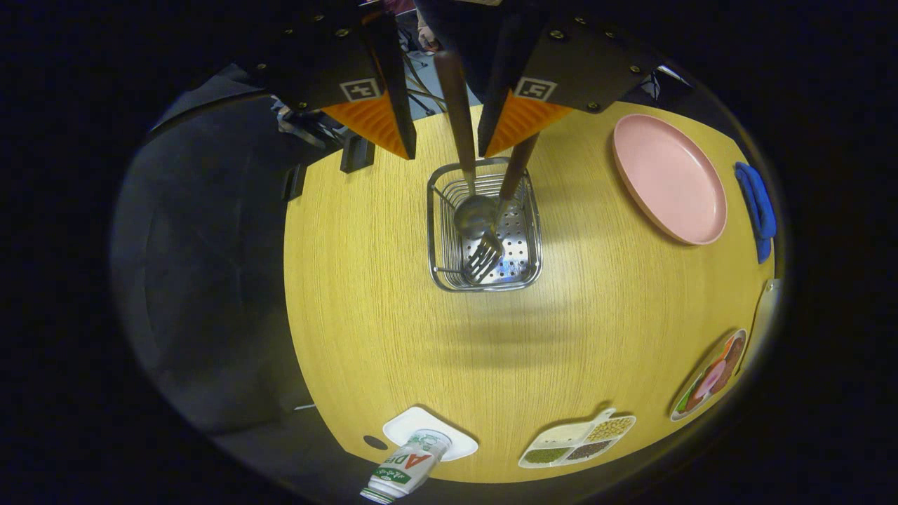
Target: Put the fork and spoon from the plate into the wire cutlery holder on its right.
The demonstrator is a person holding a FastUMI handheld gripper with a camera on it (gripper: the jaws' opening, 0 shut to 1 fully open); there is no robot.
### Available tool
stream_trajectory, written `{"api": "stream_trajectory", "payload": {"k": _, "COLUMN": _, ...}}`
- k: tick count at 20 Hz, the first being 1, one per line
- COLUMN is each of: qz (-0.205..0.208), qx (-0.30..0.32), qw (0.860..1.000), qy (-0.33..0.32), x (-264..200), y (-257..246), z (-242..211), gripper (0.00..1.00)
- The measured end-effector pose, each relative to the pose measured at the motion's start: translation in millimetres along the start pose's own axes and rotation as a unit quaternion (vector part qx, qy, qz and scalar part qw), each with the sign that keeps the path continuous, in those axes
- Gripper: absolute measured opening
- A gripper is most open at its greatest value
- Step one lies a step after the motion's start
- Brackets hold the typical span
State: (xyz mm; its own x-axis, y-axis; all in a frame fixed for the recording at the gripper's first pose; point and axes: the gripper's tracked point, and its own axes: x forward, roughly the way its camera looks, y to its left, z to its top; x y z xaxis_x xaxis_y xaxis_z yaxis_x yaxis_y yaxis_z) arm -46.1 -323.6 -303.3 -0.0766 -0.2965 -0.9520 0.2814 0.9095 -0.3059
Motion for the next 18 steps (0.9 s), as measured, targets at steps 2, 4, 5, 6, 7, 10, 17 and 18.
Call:
{"api": "stream_trajectory", "payload": {"k": 2, "qz": 0.004, "qx": 0.009, "qw": 1.000, "qy": -0.015, "x": -8, "y": -3, "z": 3, "gripper": 0.67}}
{"api": "stream_trajectory", "payload": {"k": 4, "qz": 0.016, "qx": 0.025, "qw": 0.999, "qy": -0.029, "x": -13, "y": -1, "z": 6, "gripper": 0.78}}
{"api": "stream_trajectory", "payload": {"k": 5, "qz": 0.016, "qx": 0.028, "qw": 0.999, "qy": -0.032, "x": -14, "y": -2, "z": 6, "gripper": 0.78}}
{"api": "stream_trajectory", "payload": {"k": 6, "qz": 0.015, "qx": 0.027, "qw": 0.999, "qy": -0.033, "x": -15, "y": -3, "z": 5, "gripper": 0.78}}
{"api": "stream_trajectory", "payload": {"k": 7, "qz": 0.013, "qx": 0.026, "qw": 0.999, "qy": -0.034, "x": -16, "y": -4, "z": 4, "gripper": 0.78}}
{"api": "stream_trajectory", "payload": {"k": 10, "qz": 0.022, "qx": 0.031, "qw": 0.998, "qy": -0.054, "x": -23, "y": -1, "z": 12, "gripper": 0.78}}
{"api": "stream_trajectory", "payload": {"k": 17, "qz": 0.059, "qx": 0.071, "qw": 0.969, "qy": -0.229, "x": -57, "y": 9, "z": 56, "gripper": 0.78}}
{"api": "stream_trajectory", "payload": {"k": 18, "qz": 0.063, "qx": 0.075, "qw": 0.962, "qy": -0.257, "x": -64, "y": 10, "z": 60, "gripper": 0.78}}
